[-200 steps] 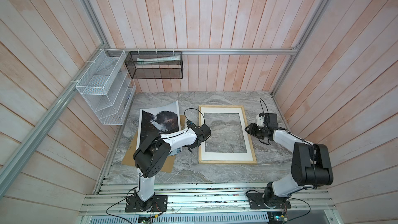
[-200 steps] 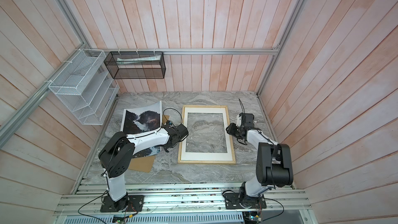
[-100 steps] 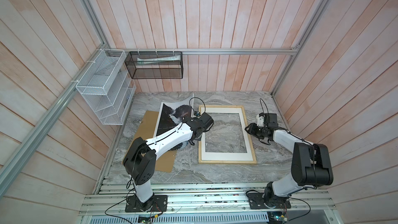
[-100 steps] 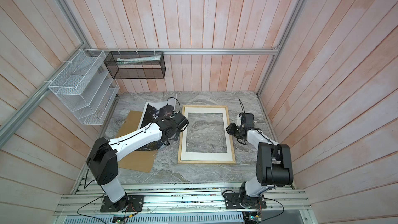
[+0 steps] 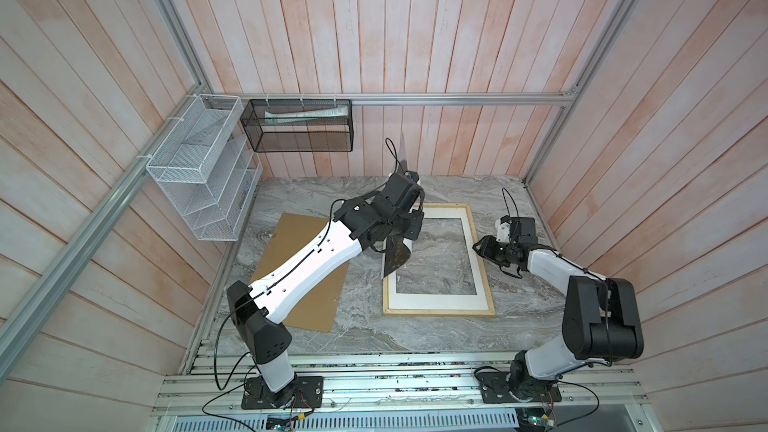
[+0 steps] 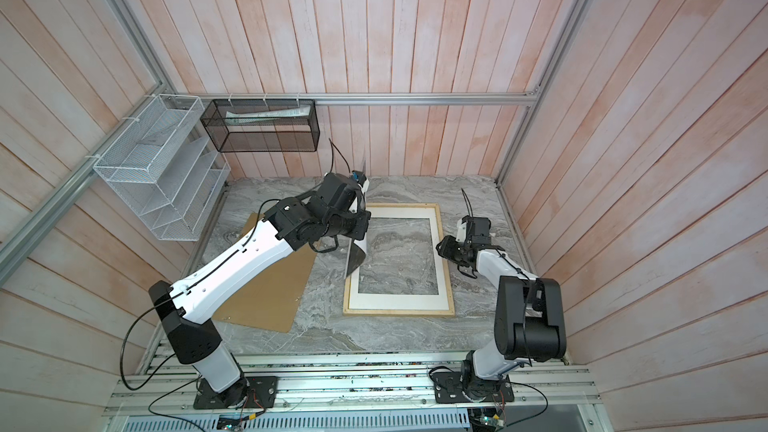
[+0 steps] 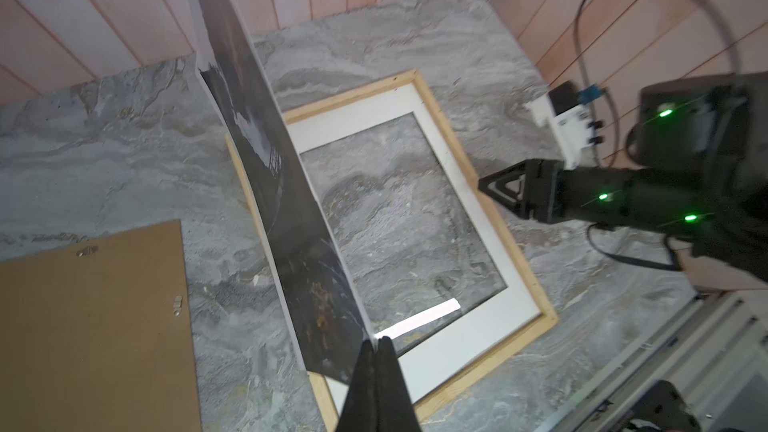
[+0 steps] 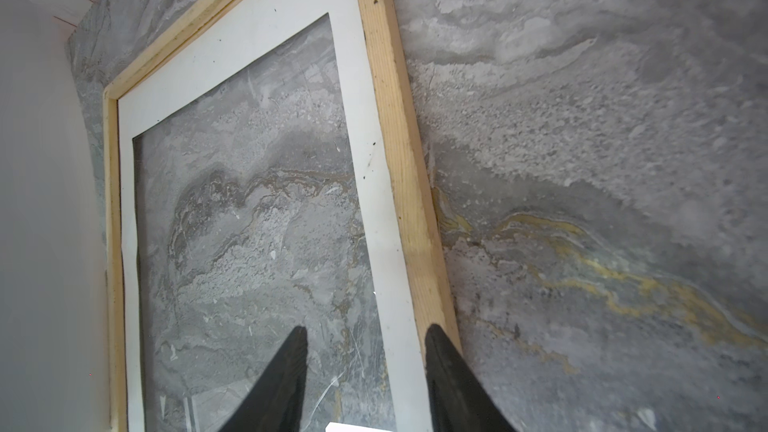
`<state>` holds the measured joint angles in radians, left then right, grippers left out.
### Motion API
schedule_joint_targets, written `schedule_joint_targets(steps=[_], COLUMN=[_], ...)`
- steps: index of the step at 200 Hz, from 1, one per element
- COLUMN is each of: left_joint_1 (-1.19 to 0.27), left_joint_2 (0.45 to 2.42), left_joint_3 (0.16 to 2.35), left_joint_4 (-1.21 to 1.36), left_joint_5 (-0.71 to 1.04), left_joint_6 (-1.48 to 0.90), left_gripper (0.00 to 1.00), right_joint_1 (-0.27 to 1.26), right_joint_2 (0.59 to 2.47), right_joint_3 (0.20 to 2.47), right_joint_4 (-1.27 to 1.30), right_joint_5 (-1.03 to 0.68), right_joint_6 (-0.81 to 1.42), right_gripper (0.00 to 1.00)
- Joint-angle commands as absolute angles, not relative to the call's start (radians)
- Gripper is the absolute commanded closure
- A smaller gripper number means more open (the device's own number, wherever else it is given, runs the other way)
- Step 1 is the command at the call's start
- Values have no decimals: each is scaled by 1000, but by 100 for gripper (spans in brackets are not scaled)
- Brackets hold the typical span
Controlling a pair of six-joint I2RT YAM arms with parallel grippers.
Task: Put the photo into the frame
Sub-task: 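Lift the waterfall photo with the left gripper and carry it over the frame, then lower the photo onto the frame with the left gripper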
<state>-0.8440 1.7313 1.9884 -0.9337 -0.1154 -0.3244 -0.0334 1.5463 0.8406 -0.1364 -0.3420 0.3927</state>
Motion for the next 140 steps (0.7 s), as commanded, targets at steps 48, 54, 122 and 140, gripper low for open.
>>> schedule_joint_targets(steps=[48,54,122,140], left_joint_1=[-779,-762,-590,-563], left_joint_2=[1722,1704,1453,1397], left_joint_3=[1979,1922,1319,1211], left_joint_4=[-790,-762,-548,-534], left_joint_5=[29,45,214,210], left_joint_6=[-313,-320,-362,-379], left_gripper=[98,97,97,97], right_joint_1=[-31,-31,-37,-37], right_joint_2=[1477,1474,1471,1471], right_joint_3=[855,855,853,856], right_joint_4=[-185,-187,-198,-199], right_joint_5=[-333,-329,-332,-340], right_joint_6=[387,386,383,388], right_gripper=[52,52,51,51])
